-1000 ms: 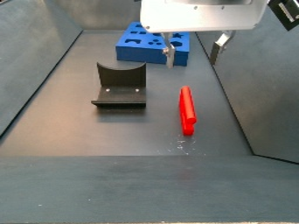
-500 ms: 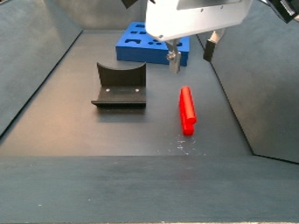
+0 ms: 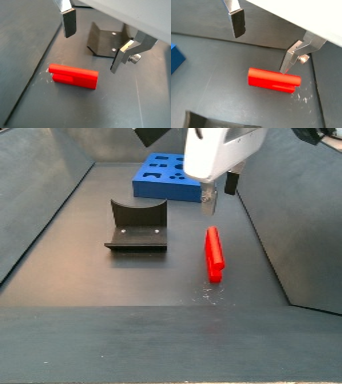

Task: Pick up the square-circle object. Move up. Rotate the square-circle object. Place the square-circle object on the fixture. Regrasp the square-circle object. Move to above the board. Insert the square-circle object.
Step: Rotate the square-circle object.

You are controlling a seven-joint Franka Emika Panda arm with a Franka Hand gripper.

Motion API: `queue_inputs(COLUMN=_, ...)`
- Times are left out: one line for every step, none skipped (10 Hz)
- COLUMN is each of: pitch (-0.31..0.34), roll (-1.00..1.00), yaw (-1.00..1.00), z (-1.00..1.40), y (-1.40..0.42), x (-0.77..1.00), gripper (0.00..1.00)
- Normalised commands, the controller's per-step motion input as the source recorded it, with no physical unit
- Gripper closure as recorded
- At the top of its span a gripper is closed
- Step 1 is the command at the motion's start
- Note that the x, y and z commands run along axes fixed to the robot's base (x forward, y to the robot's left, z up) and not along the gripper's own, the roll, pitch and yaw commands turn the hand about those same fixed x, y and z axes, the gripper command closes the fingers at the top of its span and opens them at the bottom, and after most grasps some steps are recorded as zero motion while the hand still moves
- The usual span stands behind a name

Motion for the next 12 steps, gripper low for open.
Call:
queue_inputs(pitch=-0.005, roll=0.00, yaw=1.00, z=-0.03, y=0.00, x=0.03, gripper=0.00)
queue_inputs(pitch=-0.005, roll=0.00, yaw=1.00, z=-0.03, y=0.00, x=0.03, gripper=0.00)
queue_inputs(pitch=-0.005, roll=0.00, yaw=1.00, z=-0.03, y=0.00, x=0.03, gripper=0.00)
queue_inputs(pitch=-0.005, roll=0.00, yaw=1.00, z=-0.03, y=0.00, x=0.03, gripper=0.00)
queue_inputs(pitch=-0.006, roll=0.00, yaw=1.00, z=-0.03, y=0.00, x=0.03, gripper=0.00)
queue_inputs(pitch=-0.006, roll=0.00, yaw=1.00, z=-0.03, y=0.00, x=0.03, gripper=0.00)
queue_inputs(pitch=-0.006, roll=0.00, yaw=1.00, z=-0.03, y=0.00, x=0.03, gripper=0.00)
queue_inputs(pitch=-0.006, roll=0.00, yaw=1.00, z=-0.03, y=0.00, x=0.03, gripper=0.00)
queue_inputs(pitch=-0.007, roll=0.00, yaw=1.00, z=-0.03, y=0.00, x=0.03, gripper=0.00)
queue_inputs(pitch=-0.007, roll=0.00, yaw=1.00, z=-0.03, y=0.00, x=0.03, gripper=0.00)
queue_inputs(pitch=-0.007, roll=0.00, yaw=1.00, z=-0.03, y=0.00, x=0.03, gripper=0.00)
queue_inputs(pitch=-0.008, roll=0.00, yaw=1.00, z=-0.03, y=0.00, x=0.03, gripper=0.00)
